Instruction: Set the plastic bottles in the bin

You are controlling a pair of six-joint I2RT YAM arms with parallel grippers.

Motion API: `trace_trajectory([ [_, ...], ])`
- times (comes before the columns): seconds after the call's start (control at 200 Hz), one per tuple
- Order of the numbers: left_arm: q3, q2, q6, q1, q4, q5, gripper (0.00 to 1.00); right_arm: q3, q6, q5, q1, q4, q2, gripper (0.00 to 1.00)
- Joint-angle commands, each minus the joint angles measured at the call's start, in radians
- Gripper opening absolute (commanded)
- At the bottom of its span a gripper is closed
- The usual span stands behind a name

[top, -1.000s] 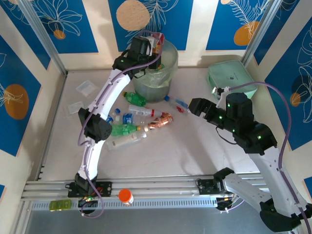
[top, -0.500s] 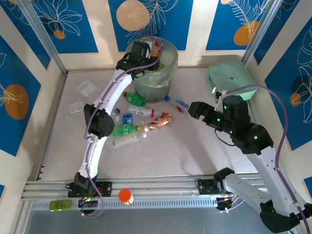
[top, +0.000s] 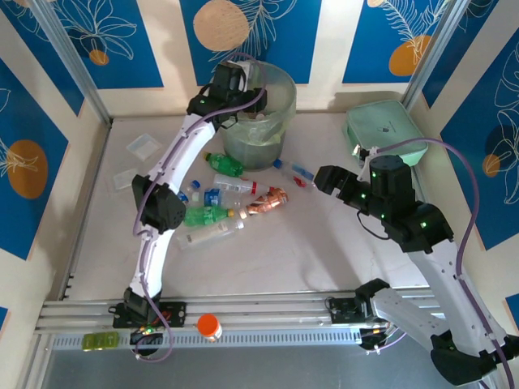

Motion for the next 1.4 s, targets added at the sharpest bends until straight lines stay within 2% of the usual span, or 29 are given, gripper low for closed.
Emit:
trace_trajectory([
  [0.0, 0.004, -0.144, 0.005, 0.001, 0.004, 0.065, 0.72, 0.026, -0.038, 0.014, -0.005, 0.010, -0.003, 0.89],
  [0.13, -0.056, -0.261, -0.002, -0.020, -0.018, 0.105, 0.72, -0.012, -0.099, -0.061, -0.001, 0.076, -0.014, 0.89],
  [0.23, -0.196, -0.393, -0.016, -0.046, -0.026, 0.076, 0.71, -0.045, -0.078, -0.017, 0.022, 0.093, -0.006, 0.87],
  [0.33, -0.422, -0.557, -0.083, -0.053, 0.003, 0.063, 0.71, -0.067, -0.033, -0.033, 0.024, 0.108, 0.029, 0.85],
  [0.53, -0.944, -0.916, -0.254, -0.053, 0.151, 0.105, 0.71, -0.109, 0.090, -0.059, 0.052, 0.161, 0.128, 0.82],
  [0.7, -1.223, -1.119, -0.365, -0.053, 0.109, 0.112, 0.71, -0.162, 0.225, -0.075, 0.077, 0.235, 0.201, 0.82],
  [0.79, -1.336, -1.206, -0.401, -0.053, 0.071, 0.117, 0.72, -0.155, 0.295, -0.046, 0.081, 0.216, 0.262, 0.81],
  [0.975, -1.464, -1.340, -0.392, -0.053, -0.028, 0.104, 0.73, -0.090, 0.491, 0.108, 0.064, 0.080, 0.412, 0.79],
  [1.125, -1.541, -1.425, -0.409, -0.053, -0.011, 0.122, 0.73, -0.094, 0.668, 0.063, -0.016, 0.109, 0.516, 0.79],
  [1.225, -1.547, -1.448, -0.377, -0.053, -0.015, 0.126, 0.74, -0.040, 0.760, 0.068, -0.037, 0.099, 0.601, 0.69],
  [1.395, -1.510, -1.460, -0.304, -0.053, -0.062, 0.139, 0.74, 0.102, 0.779, 0.058, -0.056, 0.101, 0.757, 0.79],
])
